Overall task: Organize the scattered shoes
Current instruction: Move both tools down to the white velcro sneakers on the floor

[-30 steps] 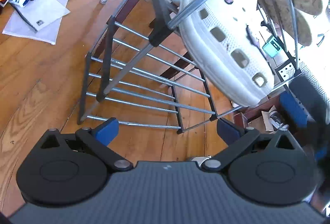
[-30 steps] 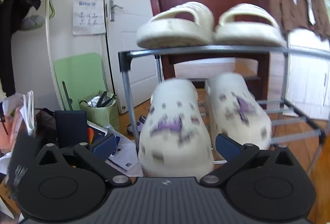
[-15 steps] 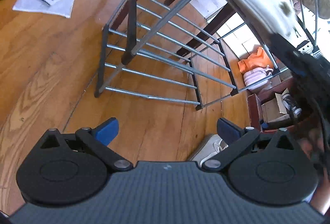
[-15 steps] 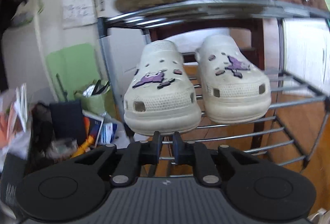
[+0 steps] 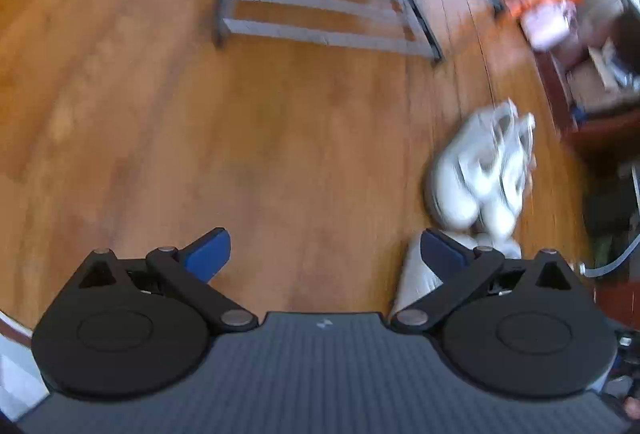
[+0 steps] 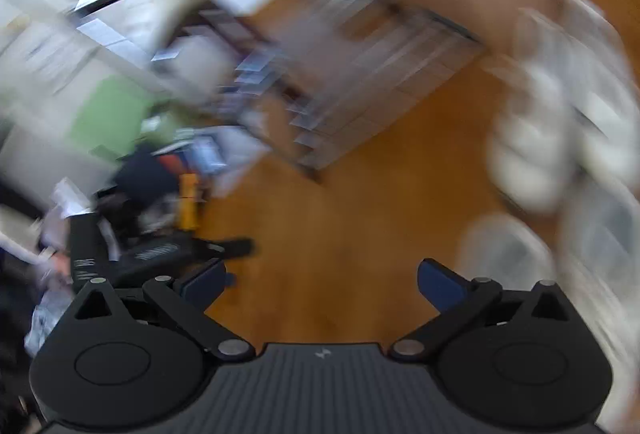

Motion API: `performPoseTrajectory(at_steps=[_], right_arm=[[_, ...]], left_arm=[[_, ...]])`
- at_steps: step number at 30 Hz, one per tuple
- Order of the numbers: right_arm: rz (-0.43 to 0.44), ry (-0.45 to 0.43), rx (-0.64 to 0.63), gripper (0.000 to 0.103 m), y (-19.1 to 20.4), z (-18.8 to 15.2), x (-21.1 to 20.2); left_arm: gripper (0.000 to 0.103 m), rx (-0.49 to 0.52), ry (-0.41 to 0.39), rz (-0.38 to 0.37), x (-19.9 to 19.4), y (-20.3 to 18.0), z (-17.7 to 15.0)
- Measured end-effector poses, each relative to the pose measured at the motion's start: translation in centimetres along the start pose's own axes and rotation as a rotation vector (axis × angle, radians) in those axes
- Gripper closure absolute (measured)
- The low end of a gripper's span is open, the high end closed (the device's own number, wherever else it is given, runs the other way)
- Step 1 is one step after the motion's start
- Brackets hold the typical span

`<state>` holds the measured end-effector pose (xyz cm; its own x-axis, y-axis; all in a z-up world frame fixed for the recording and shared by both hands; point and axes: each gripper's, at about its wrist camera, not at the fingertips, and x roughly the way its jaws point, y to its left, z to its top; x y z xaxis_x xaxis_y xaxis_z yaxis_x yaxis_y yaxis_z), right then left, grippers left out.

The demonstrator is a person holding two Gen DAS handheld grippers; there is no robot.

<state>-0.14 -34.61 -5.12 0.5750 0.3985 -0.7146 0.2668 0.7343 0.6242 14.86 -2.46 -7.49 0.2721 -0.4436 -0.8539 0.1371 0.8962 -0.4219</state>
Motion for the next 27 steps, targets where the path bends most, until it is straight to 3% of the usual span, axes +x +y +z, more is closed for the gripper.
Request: performPoseTrajectory(at_steps=[4, 8, 13, 19, 22, 24, 27], right_arm=[[-0.164, -0.108, 0.052, 0.001, -7.5, -2.8, -3.7], [-0.15, -0.195, -0.004, 0.001, -11.7, -6.0, -4.6], [-0.234, -0.159, -0.206, 0.001, -11.3, -7.8, -0.3], [-0.309, -0.159, -0.304, 0.001, -10.5, -8.3, 2.8], [-0.33, -0.164, -0.359, 0.001, -9.8, -7.6, 4.1], [-0.34, -0.153, -0.372, 0.0, -9.8, -7.2, 5.1], [-0.385, -0.129, -0.382, 0.0, -10.1, -6.6, 6.4]], left_arm=[[0.0, 0.033, 0.061, -0.075, 4.8, -3.4, -2.8], [0.0, 0.052, 0.09, -0.123, 8.3, -5.2, -4.7], [0.0, 0.163, 0.121, -0.067, 9.7, -6.6, -7.6], [0.0, 0.175, 0.128, -0.141, 9.8, -5.5, -9.1], [0.0, 0.172, 0.118, -0.216, 9.5, -5.1, -9.6], [0.0, 0.193, 0.128, -0.227, 9.9, -5.3, -9.9], [0.0, 0.249, 0.172, -0.172, 11.7, -6.4, -10.3]])
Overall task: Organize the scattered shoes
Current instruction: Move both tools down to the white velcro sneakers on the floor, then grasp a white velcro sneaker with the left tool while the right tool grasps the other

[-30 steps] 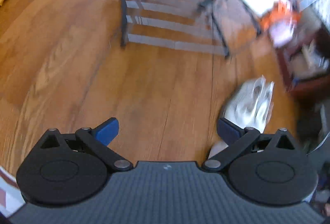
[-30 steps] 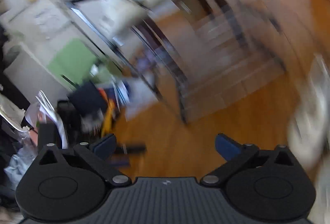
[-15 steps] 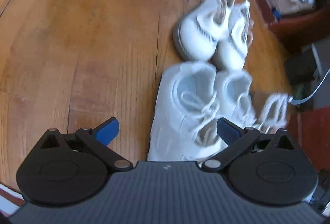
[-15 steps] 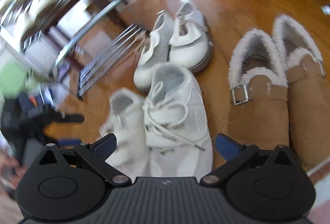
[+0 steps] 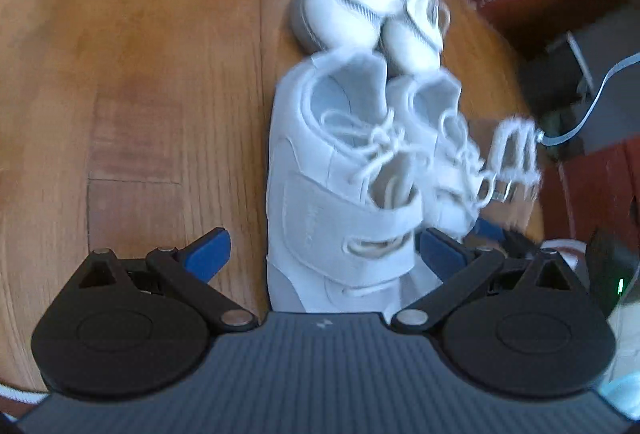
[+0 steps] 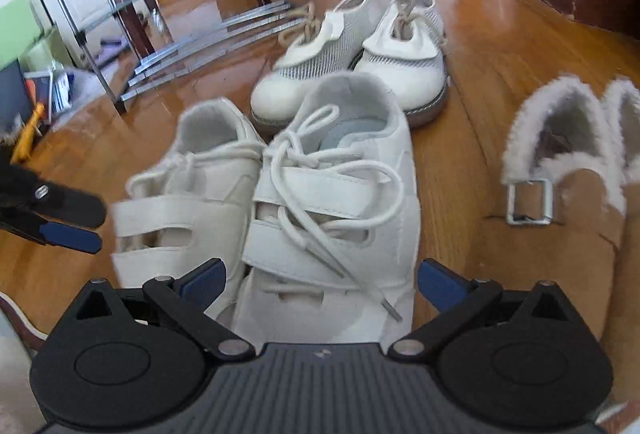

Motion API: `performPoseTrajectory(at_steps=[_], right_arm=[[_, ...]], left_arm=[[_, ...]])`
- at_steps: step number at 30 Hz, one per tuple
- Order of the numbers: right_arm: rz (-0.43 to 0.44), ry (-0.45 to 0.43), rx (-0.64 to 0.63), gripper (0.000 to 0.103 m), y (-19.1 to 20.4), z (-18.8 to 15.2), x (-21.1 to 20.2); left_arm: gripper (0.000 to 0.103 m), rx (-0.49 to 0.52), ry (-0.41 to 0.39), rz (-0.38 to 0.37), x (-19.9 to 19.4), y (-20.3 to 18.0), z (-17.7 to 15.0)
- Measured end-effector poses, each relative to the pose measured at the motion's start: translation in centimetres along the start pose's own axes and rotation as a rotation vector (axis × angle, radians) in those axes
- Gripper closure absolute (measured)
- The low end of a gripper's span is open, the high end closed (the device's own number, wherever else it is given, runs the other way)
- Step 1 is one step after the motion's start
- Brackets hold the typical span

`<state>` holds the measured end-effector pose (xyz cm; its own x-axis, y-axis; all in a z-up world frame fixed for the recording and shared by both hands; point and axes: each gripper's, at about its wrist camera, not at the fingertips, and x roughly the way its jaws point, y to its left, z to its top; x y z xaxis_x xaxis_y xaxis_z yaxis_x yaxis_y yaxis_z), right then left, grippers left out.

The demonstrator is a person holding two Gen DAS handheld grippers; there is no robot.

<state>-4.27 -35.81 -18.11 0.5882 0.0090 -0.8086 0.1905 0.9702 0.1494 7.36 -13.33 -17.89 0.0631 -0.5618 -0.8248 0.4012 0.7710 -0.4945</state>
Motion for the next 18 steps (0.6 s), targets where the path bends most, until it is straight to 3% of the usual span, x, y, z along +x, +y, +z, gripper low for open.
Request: performPoseTrajectory(at_steps=[2, 5, 9, 11, 12, 18], right_arm=[[-0.003, -0.014, 0.036, 0.0, -0.3, -0.1, 0.7], [0.029, 0.0, 0.098, 0.0, -0.9, -0.3, 1.5], [0.034, -0.029, 0.073, 0.001, -0.8, -0.7, 1.6], [0.048, -0.06, 0.064, 0.008, -0.9, -1.0, 1.4], [0.047, -0.063, 0.064, 0.01, -0.9, -1.0, 1.2], [0.101, -0.052, 0.136, 0.013, -0.6, -1.2, -0.1]], left_arm=[[0.0, -0.017, 0.04, 0.029, 1.8, 0.0, 0.8], [0.0, -0.078, 0.056, -0.033, 3.3, 0.7, 1.8], [0.001, -0.081, -0.025, -0.042, 3.1, 0.7, 1.2], [0.016, -0.083, -0.032, -0.075, 3.0, 0.7, 1.0], [0.016, -0.085, -0.031, -0.101, 3.0, 0.8, 1.0], [0.02, -0.019, -0.063, -0.02, 0.7, -0.3, 1.2]])
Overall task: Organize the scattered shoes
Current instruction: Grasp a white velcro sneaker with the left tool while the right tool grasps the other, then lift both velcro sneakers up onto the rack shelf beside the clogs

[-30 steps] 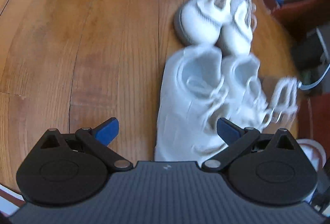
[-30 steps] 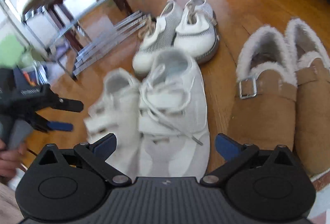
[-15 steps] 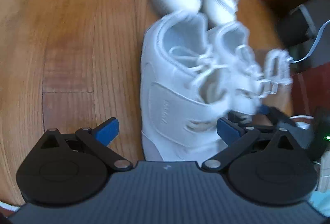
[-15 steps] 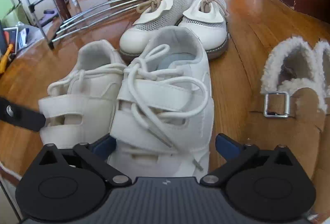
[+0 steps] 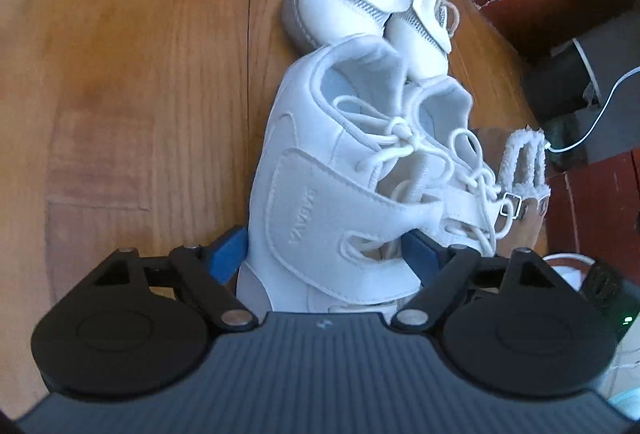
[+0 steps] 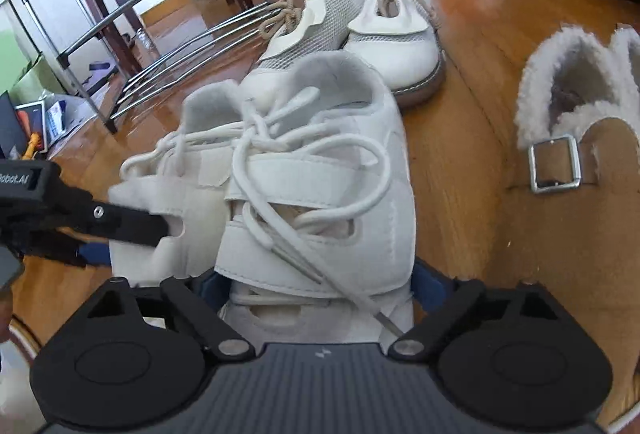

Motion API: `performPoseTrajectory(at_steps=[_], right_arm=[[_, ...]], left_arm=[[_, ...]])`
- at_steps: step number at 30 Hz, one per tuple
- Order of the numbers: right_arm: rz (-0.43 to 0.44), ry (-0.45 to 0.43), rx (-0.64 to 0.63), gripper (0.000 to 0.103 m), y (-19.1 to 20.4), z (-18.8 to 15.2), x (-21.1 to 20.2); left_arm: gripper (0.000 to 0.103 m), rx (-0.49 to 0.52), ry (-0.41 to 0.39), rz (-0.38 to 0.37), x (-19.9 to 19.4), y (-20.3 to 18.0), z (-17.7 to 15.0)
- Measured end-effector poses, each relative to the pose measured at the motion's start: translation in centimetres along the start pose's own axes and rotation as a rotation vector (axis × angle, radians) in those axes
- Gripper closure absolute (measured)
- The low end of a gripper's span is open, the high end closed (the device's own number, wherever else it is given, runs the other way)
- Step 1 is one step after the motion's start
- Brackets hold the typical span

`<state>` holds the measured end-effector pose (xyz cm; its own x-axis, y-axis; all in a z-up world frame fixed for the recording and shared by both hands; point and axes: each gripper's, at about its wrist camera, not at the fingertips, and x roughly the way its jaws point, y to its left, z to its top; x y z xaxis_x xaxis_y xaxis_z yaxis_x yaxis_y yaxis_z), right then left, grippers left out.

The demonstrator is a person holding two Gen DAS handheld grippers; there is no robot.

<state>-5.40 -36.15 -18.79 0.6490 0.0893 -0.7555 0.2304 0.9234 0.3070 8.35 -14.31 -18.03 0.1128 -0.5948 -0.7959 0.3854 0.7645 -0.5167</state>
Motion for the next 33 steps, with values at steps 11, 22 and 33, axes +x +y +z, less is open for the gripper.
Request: performPoseTrajectory(at_steps=[11, 22, 33], right_arm=[[0.029, 0.058, -0.093, 0.001, 3.4, 0.9, 3.2], [0.151, 0.04, 0.045, 0.008, 0.8, 1.3, 3.6], [0.23, -0.021, 0.05, 0.008, 3.6, 2.8, -0.6]], left_arm=[[0.0, -0.181, -0.031, 0.025, 0.4, 4.7, -0.3], [0.005, -0.214, -0.042, -0.052, 0.8, 4.3, -0.3], [0.005, -0.232, -0.078, 0.004, -6.8, 2.0, 0.4]])
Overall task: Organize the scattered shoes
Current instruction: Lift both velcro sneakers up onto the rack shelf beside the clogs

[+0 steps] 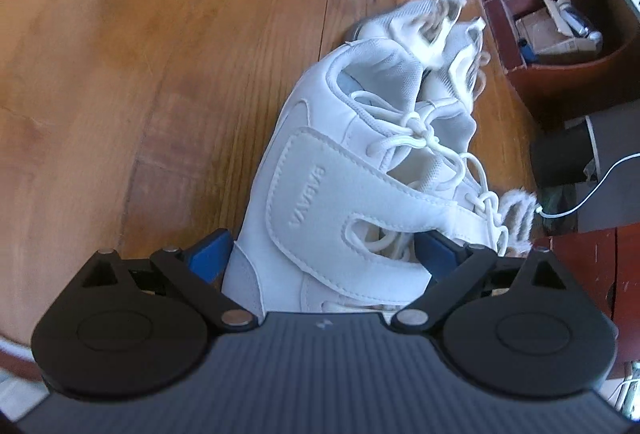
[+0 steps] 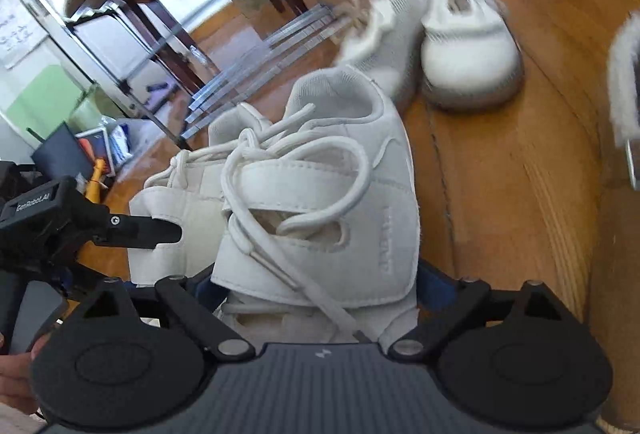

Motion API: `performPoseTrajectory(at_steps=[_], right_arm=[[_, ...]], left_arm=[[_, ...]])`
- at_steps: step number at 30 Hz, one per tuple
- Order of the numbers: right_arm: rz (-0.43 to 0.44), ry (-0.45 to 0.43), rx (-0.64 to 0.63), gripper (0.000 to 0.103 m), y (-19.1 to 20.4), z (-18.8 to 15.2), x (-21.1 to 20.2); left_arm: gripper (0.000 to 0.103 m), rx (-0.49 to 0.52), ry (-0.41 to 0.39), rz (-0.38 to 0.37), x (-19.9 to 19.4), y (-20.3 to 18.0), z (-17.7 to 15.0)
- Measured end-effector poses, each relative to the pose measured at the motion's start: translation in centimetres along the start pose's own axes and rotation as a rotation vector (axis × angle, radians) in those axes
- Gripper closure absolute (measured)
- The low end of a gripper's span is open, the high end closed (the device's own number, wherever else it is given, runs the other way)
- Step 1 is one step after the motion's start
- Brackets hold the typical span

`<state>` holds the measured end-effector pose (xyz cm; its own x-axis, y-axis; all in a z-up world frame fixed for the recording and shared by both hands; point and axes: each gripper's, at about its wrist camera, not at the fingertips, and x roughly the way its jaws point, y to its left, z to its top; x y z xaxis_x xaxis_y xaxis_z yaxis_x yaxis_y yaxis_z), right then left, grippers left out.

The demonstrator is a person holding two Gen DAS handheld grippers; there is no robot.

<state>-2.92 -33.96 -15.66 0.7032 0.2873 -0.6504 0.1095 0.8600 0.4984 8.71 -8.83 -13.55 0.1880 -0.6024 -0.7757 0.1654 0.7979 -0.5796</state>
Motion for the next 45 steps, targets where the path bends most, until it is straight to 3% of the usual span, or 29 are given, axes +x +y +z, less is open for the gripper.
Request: performPoseTrajectory(at_steps=[3, 6, 11, 17, 22, 26, 32, 40, 45], right_arm=[[0.044, -0.046, -0.016, 0.008, 1.7, 2.0, -0.8], [0.122, -0.118, -0.02, 0.008, 4.2, 5.5, -1.9], [0.215, -0.208, -0.04, 0.008, 7.7, 11.8, -3.6], [0.252, -0.281, -0.145, 0.008, 11.8, 21.0, -5.9], [0.225, -0.28, -0.262, 0.008, 13.3, 28.1, -6.3], [0.148, -0.279, -0.436, 0.008, 15.0, 33.3, -6.2], [0.129, -0.244, -0.488, 0.008, 15.8, 38.4, -3.4], [0.198, -0.297, -0.396, 0.008, 13.6, 41.0, -2.9], [0.208, -0.336, -0.419, 0.008, 13.3, 40.0, -4.1]], left_arm=[[0.005, 0.038, -0.044, 0.043, -3.3, -2.4, 1.7], [0.005, 0.11, -0.094, 0.119, -8.2, -6.7, 4.8], [0.005, 0.187, -0.189, 0.172, -14.7, -12.2, 9.1], [0.005, 0.233, -0.323, 0.142, -19.7, -16.2, 13.6], [0.005, 0.217, -0.401, 0.044, -20.2, -17.5, 17.4], [0.005, 0.106, -0.37, -0.068, -18.3, -16.2, 21.4], [0.006, 0.096, -0.416, -0.084, -15.9, -16.5, 24.9], [0.006, 0.076, -0.457, -0.113, -14.3, -17.7, 25.7], [0.006, 0.069, -0.478, -0.091, -14.0, -18.0, 25.2]])
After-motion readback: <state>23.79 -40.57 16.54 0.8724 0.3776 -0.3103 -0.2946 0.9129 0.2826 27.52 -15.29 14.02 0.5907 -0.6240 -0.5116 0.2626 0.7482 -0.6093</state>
